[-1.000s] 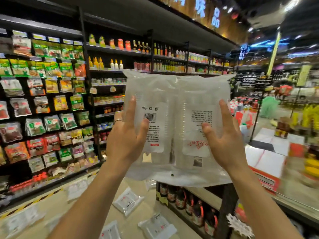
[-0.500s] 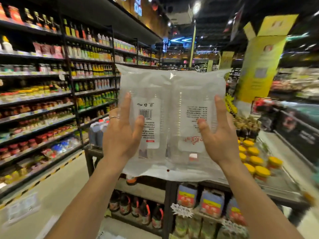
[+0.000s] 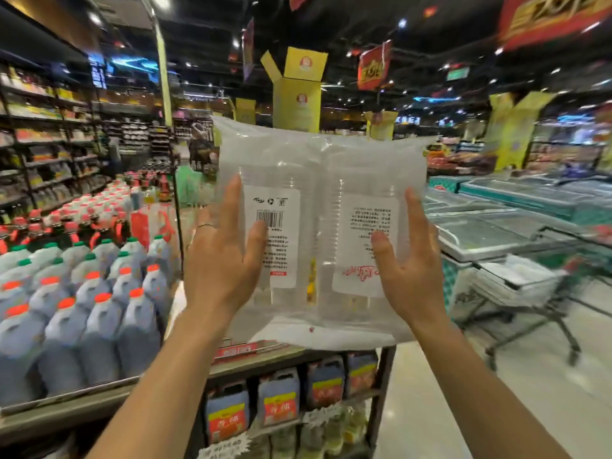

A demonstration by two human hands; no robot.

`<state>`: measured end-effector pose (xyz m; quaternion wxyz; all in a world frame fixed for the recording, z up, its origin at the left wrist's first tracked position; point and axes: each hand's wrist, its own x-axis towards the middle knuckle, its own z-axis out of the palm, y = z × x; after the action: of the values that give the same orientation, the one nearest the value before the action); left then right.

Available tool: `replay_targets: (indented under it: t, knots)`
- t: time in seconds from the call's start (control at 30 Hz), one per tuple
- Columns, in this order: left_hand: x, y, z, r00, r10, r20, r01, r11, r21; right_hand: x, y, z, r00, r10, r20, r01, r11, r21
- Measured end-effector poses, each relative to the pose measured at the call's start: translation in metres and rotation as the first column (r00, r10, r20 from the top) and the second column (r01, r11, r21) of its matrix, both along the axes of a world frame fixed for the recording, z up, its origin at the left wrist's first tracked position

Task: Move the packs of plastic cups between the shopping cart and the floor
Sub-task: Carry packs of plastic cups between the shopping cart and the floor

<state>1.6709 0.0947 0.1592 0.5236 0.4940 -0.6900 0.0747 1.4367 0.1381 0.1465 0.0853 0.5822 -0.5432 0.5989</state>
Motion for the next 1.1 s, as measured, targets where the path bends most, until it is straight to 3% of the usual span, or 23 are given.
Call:
replay_targets:
  t: [0.37,0.57,0.77,1.1]
  knots:
    - [-0.220,-0.050,-0.010,0.943,-0.319,0.091,0.318,0.948,0.020,-0.203,0.011,-0.015,0.934,-0.357,-0.013,0.357,0.933,0.028]
    - [-0.368,-0.082,-0.018,0.907,-0.398,0.134,0.402,0.916,0.002,-0.337,0.007,-0.021,0.899,-0.436,0.027,0.436,0.900,0.027]
    - [-0.513,-0.095,-0.015,0.885,-0.461,0.071,0.461,0.887,0.015,-0.468,0.008,-0.014,0.881,-0.473,0.004,0.473,0.881,0.033]
    - [-0.690,-0.116,-0.020,0.808,-0.589,0.021,0.589,0.808,0.029,-0.620,0.016,-0.015,0.817,-0.577,0.000,0.575,0.814,0.083]
